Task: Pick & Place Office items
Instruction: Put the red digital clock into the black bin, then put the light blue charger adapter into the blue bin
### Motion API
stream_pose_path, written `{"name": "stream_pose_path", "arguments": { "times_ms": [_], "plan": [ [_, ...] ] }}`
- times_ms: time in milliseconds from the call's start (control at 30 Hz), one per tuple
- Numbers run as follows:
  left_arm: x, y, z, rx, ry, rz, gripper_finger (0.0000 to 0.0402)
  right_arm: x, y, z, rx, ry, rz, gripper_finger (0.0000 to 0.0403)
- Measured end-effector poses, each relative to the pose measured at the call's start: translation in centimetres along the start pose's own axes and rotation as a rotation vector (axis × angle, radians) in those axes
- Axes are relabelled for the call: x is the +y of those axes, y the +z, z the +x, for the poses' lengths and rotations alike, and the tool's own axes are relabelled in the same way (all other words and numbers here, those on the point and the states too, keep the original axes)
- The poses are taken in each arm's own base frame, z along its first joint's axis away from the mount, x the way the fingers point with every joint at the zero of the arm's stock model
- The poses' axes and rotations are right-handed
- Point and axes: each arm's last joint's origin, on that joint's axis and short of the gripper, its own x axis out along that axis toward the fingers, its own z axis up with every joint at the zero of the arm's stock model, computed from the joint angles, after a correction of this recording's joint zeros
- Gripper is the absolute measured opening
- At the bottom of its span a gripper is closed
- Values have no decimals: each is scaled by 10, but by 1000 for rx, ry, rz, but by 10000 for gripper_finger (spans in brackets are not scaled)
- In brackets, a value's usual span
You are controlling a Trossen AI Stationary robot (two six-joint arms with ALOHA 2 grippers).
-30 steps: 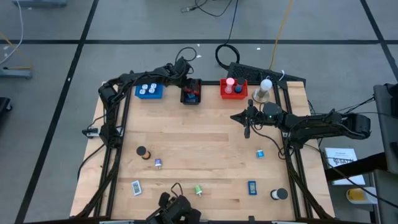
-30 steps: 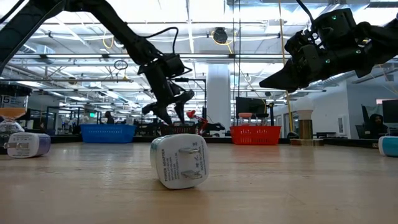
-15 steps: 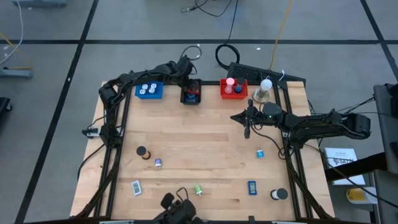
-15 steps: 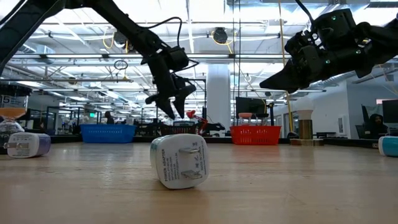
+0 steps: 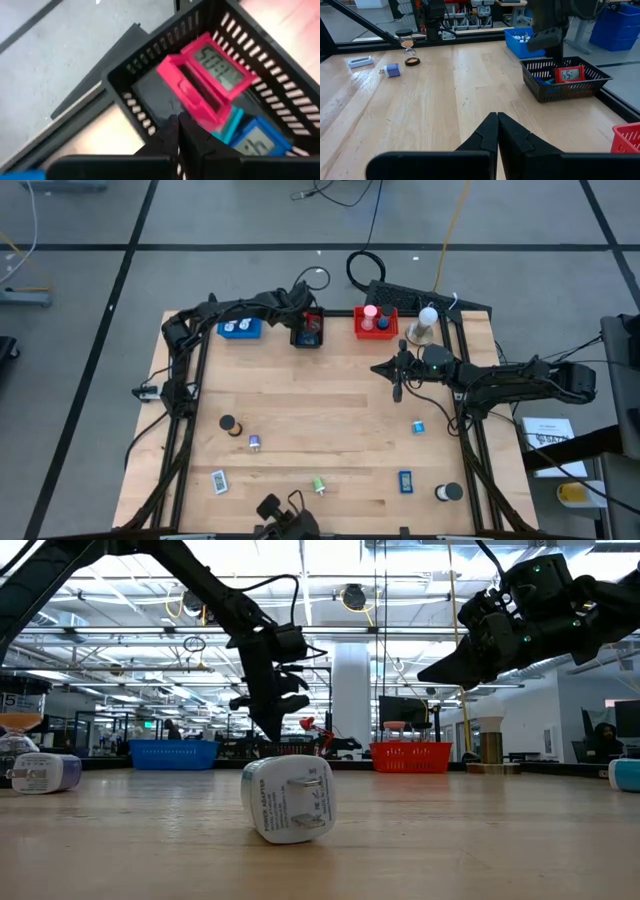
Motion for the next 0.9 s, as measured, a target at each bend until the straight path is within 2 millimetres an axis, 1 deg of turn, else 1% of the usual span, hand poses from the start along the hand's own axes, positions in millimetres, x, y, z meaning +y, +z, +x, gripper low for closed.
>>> {"name": "stream_pose_path", "arguments": {
  "times_ms": [133,233,333,433,567,733,800,900],
  "plan": [
    [-5,0,4,-14,-7,30,19,0,0,0,0,0,0,0],
    [-11,0,11,-27,-6,54,13,0,0,0,0,0,0,0],
    [-12,-2,18,-18,5,62,4,0,0,0,0,0,0,0],
    [-12,-5,21,2,31,71,7,0,0,0,0,0,0,0],
    [-11,-5,14,13,26,80,15,0,0,0,-1,0,-1,0],
    [-9,-2,-4,-13,42,100,4,0,0,0,-1,0,-1,0],
    [-12,0,-15,-40,39,118,6,0,0,0,0,0,-1,0],
    [-20,4,-36,-96,20,153,14,0,0,0,0,0,-1,0]
  ]
}}
